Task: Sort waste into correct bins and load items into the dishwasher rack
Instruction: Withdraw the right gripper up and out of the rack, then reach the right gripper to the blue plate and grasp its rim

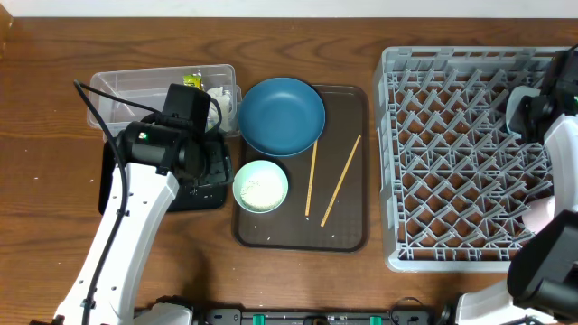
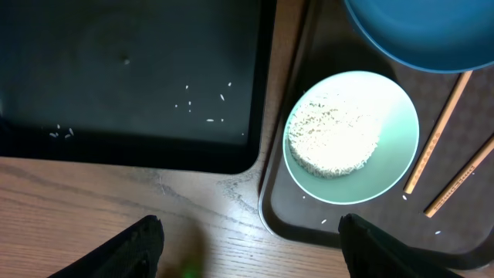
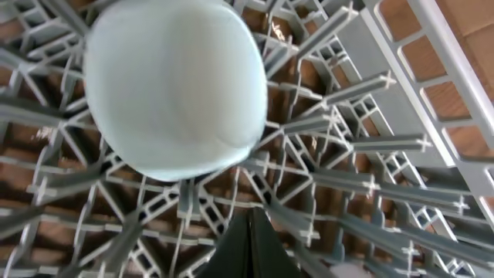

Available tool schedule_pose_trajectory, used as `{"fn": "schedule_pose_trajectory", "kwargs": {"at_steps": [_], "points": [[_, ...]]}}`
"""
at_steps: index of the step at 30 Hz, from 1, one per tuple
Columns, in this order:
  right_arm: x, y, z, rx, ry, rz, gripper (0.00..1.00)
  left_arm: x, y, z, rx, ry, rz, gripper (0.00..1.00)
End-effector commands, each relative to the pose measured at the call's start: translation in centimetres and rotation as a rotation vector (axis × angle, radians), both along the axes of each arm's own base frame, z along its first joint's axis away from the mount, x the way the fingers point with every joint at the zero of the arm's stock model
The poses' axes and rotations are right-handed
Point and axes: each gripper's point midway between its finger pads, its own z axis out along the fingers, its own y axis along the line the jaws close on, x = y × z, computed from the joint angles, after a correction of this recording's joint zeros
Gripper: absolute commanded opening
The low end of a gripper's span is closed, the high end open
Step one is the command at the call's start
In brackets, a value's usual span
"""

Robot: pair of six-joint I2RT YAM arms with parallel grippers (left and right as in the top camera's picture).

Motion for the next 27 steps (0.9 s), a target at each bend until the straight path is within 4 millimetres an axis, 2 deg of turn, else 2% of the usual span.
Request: {"fn": "schedule_pose_trajectory", "kwargs": {"at_steps": [1, 6, 10, 14, 18, 20, 23, 27], "points": [[-0.5, 0.9, 2.2, 0.018, -0.045, 0.031, 0.02, 0.0, 0.1, 0.2, -0.004, -0.005, 0.006, 0.76], [-1.0, 4.2, 3.6, 0.158, -0.094, 0.114, 0.04, 0.0, 0.1, 0.2, -0.004, -0.005, 0.006, 0.76], [-1.0, 9.1, 4.2, 0.346, -0.129, 0.240, 0.11, 0.0, 0.1, 0.2, -0.004, -0.005, 0.006, 0.77], [-1.5, 14.4, 3.9, 0.494, -0.089, 0.361, 0.15, 0.0, 0.1, 0.2, -0.004, -0.005, 0.006, 0.77], [-1.9, 18.5, 3.6, 0.512, -0.038, 0.472, 0.19, -0.1, 0.1, 0.2, -0.004, -0.004, 0.006, 0.77], [-1.7, 21.2, 3.7, 0.510, -0.030, 0.549, 0.23, -0.2, 0.1, 0.2, -0.003, 0.001, 0.006, 0.77], [-1.0, 25.3, 4.2, 0.498, -0.053, 0.670, 0.32, -0.4, 0.2, 0.1, -0.002, 0.008, 0.006, 0.77], [0.5, 30.2, 5.1, 0.473, -0.125, 0.778, 0.40, -0.5, 0.2, 0.1, -0.001, 0.014, 0.006, 0.77]]}}
